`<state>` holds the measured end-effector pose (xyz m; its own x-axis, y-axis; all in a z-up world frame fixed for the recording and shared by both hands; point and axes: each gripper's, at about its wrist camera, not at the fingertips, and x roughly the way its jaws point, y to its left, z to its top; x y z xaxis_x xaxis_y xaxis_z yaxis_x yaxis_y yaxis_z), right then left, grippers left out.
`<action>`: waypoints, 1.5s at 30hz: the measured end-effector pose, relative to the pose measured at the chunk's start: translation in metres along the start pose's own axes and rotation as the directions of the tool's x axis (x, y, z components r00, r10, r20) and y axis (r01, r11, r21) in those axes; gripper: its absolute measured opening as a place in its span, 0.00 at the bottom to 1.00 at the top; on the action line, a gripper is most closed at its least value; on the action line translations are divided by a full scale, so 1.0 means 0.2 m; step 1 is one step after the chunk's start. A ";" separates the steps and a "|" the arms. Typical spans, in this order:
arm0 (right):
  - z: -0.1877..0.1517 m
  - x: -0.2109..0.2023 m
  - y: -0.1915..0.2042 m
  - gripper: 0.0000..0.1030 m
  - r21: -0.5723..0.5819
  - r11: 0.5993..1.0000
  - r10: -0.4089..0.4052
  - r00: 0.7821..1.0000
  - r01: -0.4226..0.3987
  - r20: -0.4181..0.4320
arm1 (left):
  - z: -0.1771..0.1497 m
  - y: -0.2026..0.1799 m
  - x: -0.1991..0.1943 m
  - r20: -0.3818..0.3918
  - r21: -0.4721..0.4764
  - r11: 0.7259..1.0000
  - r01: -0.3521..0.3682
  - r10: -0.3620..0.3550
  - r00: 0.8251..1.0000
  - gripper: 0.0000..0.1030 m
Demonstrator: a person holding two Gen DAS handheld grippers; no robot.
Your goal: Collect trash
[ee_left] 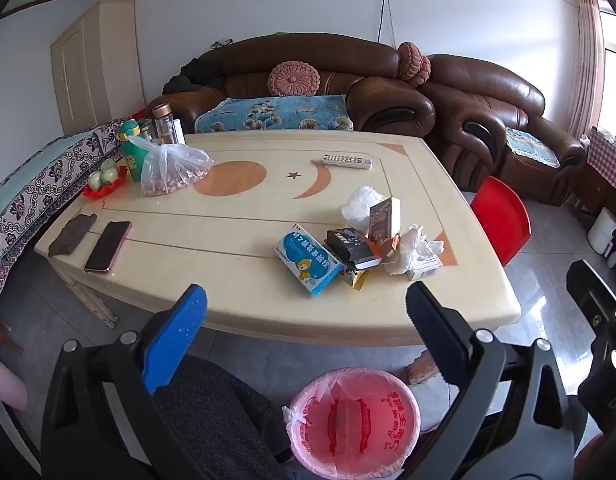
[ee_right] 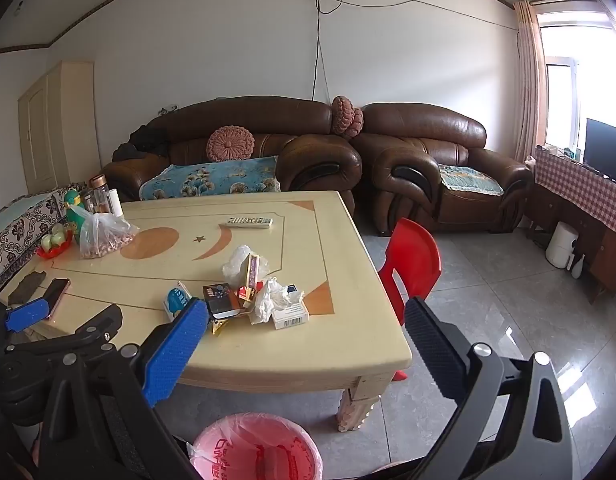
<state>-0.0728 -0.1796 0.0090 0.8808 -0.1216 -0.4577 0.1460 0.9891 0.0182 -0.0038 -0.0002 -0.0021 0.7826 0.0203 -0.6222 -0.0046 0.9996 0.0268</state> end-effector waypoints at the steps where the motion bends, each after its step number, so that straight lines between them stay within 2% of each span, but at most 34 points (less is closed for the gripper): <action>1: 0.00 0.00 0.00 0.94 0.000 1.000 -0.001 1.000 0.001 0.000 | 0.00 0.00 0.00 0.000 -0.002 1.000 0.001 -0.001 1.000 0.95; 18: 0.00 0.00 0.00 0.94 0.007 1.000 0.002 1.000 -0.002 0.007 | 0.02 0.01 -0.01 -0.008 -0.020 1.000 0.007 -0.007 1.000 0.95; 28: 0.01 0.01 0.00 0.94 0.006 1.000 0.005 1.000 -0.005 0.001 | 0.01 -0.01 0.01 -0.013 0.005 1.000 0.006 -0.006 1.000 0.95; 33: -0.01 0.06 0.00 0.94 0.004 1.000 0.016 1.000 -0.016 -0.004 | -0.01 0.01 0.09 -0.046 0.009 1.000 0.011 -0.010 0.999 0.95; 45: -0.10 0.34 -0.04 0.93 -0.068 0.994 0.089 0.996 -0.088 0.021 | 0.02 0.09 0.39 -0.157 -0.011 1.000 0.008 -0.010 0.988 0.95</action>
<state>-0.0237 -0.1933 -0.0401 0.8995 -0.0344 -0.4355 0.0371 0.9993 -0.0022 0.0600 0.0197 -0.0478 0.6755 0.0128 -0.7372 -0.0051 0.9999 0.0128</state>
